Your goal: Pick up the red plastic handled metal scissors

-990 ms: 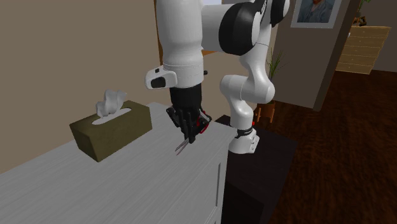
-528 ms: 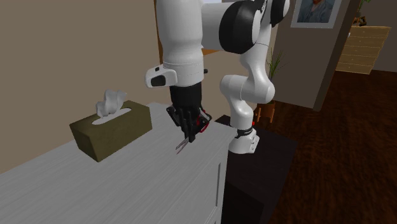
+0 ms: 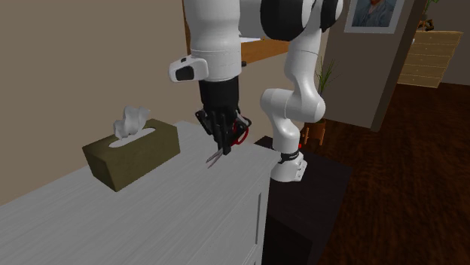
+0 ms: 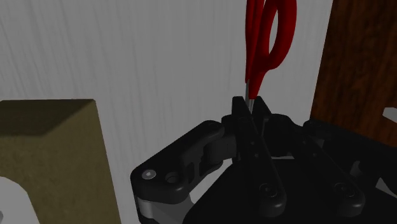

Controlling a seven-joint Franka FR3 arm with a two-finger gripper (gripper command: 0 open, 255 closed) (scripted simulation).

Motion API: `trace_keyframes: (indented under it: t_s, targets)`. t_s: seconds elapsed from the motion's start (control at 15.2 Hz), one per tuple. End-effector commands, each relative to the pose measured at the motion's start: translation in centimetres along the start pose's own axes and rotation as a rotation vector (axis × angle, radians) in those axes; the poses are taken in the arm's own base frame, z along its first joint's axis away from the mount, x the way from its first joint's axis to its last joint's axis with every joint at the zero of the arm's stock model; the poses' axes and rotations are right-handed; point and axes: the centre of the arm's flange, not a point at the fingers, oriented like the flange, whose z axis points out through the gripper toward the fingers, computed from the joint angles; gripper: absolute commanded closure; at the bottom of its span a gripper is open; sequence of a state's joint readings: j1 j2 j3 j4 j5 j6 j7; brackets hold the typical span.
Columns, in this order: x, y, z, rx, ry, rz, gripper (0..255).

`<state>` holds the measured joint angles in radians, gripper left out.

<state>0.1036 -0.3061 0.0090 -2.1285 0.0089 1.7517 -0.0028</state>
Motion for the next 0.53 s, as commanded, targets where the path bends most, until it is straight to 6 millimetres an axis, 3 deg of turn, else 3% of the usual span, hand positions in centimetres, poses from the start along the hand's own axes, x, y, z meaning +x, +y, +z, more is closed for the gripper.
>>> trace_keyframes:
  t_s: [0.0, 0.33, 0.46]
  targets:
    - [-0.1, 0.0, -1.1, 0.0, 0.0, 0.0, 255]
    - [-0.3, 0.0, -3.8, 0.0, 0.0, 0.0, 255]
    - [-0.3, 0.0, -3.8, 0.0, 0.0, 0.0, 255]
